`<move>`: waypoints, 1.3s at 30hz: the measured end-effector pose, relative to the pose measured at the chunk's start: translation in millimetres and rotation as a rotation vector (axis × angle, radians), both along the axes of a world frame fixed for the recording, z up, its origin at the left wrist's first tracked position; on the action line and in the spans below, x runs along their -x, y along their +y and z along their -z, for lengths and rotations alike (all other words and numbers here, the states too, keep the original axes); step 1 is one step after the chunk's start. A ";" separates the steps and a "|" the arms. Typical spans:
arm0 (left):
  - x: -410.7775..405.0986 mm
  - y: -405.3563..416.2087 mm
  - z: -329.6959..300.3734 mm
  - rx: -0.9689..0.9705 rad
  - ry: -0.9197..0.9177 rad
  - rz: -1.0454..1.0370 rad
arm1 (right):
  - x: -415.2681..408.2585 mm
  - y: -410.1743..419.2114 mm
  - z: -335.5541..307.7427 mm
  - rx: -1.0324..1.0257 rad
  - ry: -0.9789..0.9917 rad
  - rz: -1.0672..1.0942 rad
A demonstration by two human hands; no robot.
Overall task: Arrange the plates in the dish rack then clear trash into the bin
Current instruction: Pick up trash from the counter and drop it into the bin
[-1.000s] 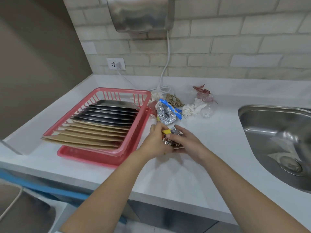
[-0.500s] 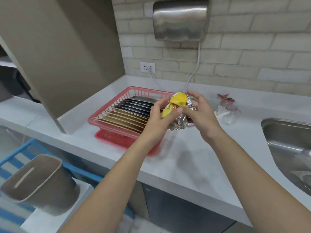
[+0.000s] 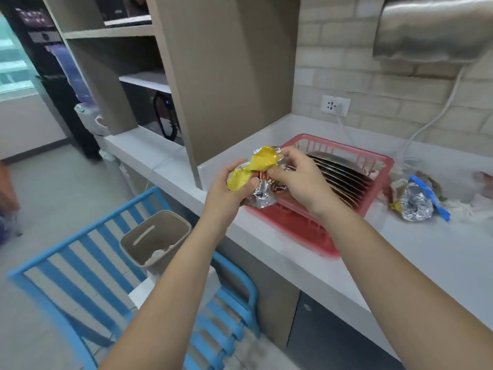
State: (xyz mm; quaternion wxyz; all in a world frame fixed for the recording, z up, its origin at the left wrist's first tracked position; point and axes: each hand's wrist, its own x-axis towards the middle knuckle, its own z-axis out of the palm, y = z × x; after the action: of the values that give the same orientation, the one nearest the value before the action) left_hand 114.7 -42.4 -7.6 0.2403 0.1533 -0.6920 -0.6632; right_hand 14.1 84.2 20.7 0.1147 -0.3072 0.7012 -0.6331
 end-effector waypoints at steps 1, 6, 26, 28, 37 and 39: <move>-7.0 -14.9 4.9 -0.006 0.002 -0.039 | -4.2 -14.4 4.6 -0.012 -0.068 -0.030; -39.6 -100.2 43.9 0.019 -0.119 -0.187 | -20.9 -99.2 34.6 -0.185 -0.258 -0.246; -114.8 -303.1 220.2 0.221 -0.777 -0.473 | -60.2 -349.8 229.4 -0.552 -0.073 -0.082; -117.2 -303.7 230.3 0.208 -0.819 -0.514 | -60.5 -360.0 240.6 -0.607 -0.032 -0.074; -122.0 -311.6 244.0 0.141 -0.833 -0.577 | -64.8 -387.8 274.6 -0.785 0.218 -0.072; -123.5 -313.7 246.3 0.104 -0.843 -0.581 | -64.2 -388.5 280.3 -0.913 0.302 -0.202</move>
State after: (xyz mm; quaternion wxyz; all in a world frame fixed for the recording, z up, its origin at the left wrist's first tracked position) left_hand 238.2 -356.1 -253.9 0.1219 0.5811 -0.6897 -0.4144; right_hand 78.2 -304.3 -259.6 0.1953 -0.3803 0.8827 -0.1952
